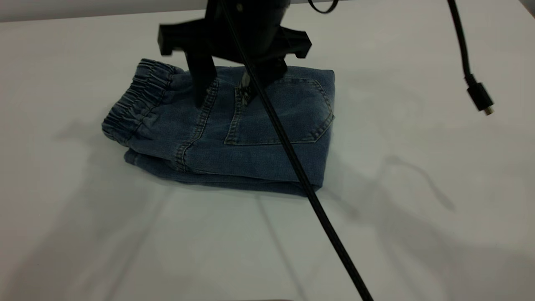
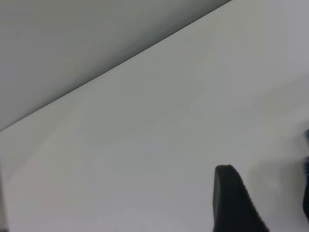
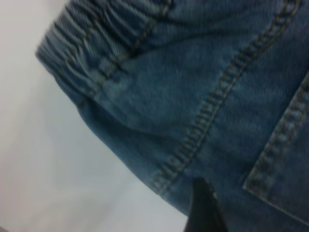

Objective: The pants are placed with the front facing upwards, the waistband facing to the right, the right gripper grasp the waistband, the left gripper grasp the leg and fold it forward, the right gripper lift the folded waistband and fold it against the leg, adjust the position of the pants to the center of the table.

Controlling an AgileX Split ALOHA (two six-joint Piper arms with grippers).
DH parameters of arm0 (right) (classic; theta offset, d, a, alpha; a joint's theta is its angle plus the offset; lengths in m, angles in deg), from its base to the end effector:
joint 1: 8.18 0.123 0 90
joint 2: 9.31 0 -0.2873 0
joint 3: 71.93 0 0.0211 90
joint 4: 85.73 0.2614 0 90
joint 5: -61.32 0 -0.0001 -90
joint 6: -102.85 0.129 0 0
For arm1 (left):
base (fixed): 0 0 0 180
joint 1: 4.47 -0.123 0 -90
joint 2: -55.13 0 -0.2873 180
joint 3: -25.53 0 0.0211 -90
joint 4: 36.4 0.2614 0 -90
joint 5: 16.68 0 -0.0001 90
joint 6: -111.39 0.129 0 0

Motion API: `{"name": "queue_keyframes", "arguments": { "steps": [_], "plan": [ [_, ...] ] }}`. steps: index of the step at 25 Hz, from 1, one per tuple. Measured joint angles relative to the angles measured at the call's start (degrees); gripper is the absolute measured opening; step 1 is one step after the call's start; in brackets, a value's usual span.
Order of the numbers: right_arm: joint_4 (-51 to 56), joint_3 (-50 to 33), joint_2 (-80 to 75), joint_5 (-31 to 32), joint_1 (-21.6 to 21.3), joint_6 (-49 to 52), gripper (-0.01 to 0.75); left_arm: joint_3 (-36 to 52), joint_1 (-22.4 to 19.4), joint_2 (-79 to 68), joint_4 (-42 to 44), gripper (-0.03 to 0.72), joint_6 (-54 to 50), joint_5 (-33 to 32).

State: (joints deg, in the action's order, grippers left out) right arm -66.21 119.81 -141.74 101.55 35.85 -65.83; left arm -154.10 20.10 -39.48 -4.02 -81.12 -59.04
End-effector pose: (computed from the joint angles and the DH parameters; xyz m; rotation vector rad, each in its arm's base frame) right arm 0.3214 0.3494 0.1020 -0.5030 2.8738 0.5682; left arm 0.3594 -0.1131 0.3262 0.5459 2.2067 0.3169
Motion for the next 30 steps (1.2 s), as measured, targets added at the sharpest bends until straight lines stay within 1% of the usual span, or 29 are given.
{"name": "queue_keyframes", "arguments": {
  "steps": [2, 5, 8, 10, 12, 14, 17, 21, 25, 30],
  "plan": [
    [-1.0, 2.5, -0.9, 2.3, 0.0, 1.9, 0.435, 0.0, -0.9, 0.0, 1.2, 0.317, -1.3, -0.4],
    [-3.5, 8.0, -3.8, 6.9, 0.0, 5.5, 0.433, 0.0, -4.0, 0.0, 1.6, 0.317, -3.2, -0.5],
    [-4.8, 14.3, -8.3, 12.2, 0.0, 10.3, 0.426, 0.0, -7.3, 0.0, 0.5, 0.317, -5.1, -0.4],
    [-4.9, 17.8, -11.5, 14.0, 0.0, 14.0, 0.424, 0.0, -8.1, 0.0, -1.3, 0.317, -5.2, 0.2],
    [-4.3, 20.3, -13.8, 14.0, 0.0, 18.6, 0.423, 0.0, -8.2, 0.0, -2.5, 0.317, -5.2, 1.0],
    [-3.3, 22.0, -15.3, 12.6, 0.0, 23.6, 0.423, 0.0, -8.2, 0.0, -3.0, 0.317, -5.2, 1.5],
    [-2.9, 22.6, -16.2, 9.3, 0.0, 30.0, 0.421, 0.0, -8.2, 0.0, -3.0, 0.317, -5.2, 1.9],
    [-5.3, 22.8, -18.1, 8.9, -0.2, 37.7, 0.421, 0.0, -8.2, 0.0, -3.0, 0.317, -5.2, 1.9],
    [-5.9, 22.8, -20.1, 8.3, -0.4, 41.3, 0.421, 0.0, -8.2, 0.0, -3.0, 0.317, -5.2, 1.9],
    [-5.9, 23.0, -21.3, 8.0, -0.4, 41.4, 0.416, 0.0, -8.2, 0.0, -3.0, 0.317, -5.2, 1.9]
  ]
}}
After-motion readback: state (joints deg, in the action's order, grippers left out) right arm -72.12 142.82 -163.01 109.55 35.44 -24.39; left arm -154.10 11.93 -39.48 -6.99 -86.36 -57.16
